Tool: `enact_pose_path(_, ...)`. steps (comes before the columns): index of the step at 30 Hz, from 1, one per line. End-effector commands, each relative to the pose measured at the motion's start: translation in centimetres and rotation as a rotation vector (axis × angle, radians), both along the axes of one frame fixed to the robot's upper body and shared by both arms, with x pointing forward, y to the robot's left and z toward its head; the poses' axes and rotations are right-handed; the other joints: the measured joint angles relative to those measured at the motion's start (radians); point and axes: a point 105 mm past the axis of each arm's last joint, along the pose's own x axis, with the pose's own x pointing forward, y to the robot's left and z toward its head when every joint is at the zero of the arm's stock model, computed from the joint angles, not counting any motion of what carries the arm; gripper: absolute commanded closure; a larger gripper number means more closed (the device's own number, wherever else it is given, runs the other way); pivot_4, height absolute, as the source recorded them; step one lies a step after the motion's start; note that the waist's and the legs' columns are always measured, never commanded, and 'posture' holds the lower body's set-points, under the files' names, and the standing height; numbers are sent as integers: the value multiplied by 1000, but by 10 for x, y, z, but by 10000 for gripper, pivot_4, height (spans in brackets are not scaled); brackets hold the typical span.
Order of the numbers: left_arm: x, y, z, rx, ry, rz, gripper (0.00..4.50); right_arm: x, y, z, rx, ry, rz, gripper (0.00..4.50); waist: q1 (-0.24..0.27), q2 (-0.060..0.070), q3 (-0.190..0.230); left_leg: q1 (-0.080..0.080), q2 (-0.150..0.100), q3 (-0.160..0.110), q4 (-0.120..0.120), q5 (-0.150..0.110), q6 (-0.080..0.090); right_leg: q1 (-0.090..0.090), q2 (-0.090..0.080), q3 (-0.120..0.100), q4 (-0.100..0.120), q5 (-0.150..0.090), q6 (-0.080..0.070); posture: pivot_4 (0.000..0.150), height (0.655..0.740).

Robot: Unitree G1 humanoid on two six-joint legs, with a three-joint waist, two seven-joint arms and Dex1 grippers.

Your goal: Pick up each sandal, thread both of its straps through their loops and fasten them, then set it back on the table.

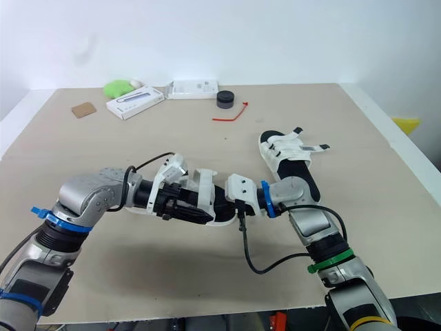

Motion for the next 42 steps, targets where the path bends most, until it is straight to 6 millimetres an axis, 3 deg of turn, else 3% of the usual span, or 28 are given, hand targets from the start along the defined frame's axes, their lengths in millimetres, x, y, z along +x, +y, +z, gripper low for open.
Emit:
enact_pose_path(1,21,3,15,-27,-31,84,9218,-1,-1,0,-17,-4,10,45000,0,0,0,0,0,0,0,0,0,0,0,0,0,0,0,1500,7400)
enact_pose_path(6,40,0,25,-80,26,158,9218,0,-1,0,-16,-6,8,45000,0,0,0,0,0,0,0,0,0,0,0,0,0,0,0,1500,7400)
enact_pose_path(11,33,-5,31,-101,75,110,9218,0,-2,0,-18,-6,5,45000,-1,0,0,-2,0,0,0,0,0,-1,0,0,0,0,0,1500,7400)
enact_pose_path(14,29,-6,34,-116,98,89,16507,0,-3,0,-19,-6,3,45000,0,0,0,-2,0,0,0,0,0,-2,0,0,0,0,0,1500,7400)
enact_pose_path(18,25,-7,42,-144,139,74,37476,0,-3,0,-20,-5,1,45000,0,0,0,-2,0,0,0,0,0,-2,0,0,0,0,0,1500,7400)
enact_pose_path(20,24,-7,43,-144,164,72,44338,0,-3,0,-19,-4,0,45000,0,0,0,-2,0,0,0,0,0,-2,0,0,0,0,0,1500,7400)
enact_pose_path(31,5,0,10,8,105,39,44338,2,-2,2,-19,-6,5,45000,-1,0,0,-2,1,0,0,0,0,-2,0,0,0,0,0,1500,7400)
enact_pose_path(35,4,0,7,3,34,27,44338,2,-2,2,-22,-5,7,45000,0,0,0,-1,0,0,0,0,0,-1,0,0,0,0,0,1500,7400)
enact_pose_path(42,34,-1,18,-47,-141,131,44338,2,-1,2,-20,-5,11,45000,1,0,0,-1,0,0,0,0,0,-1,0,0,0,0,0,1500,7400)
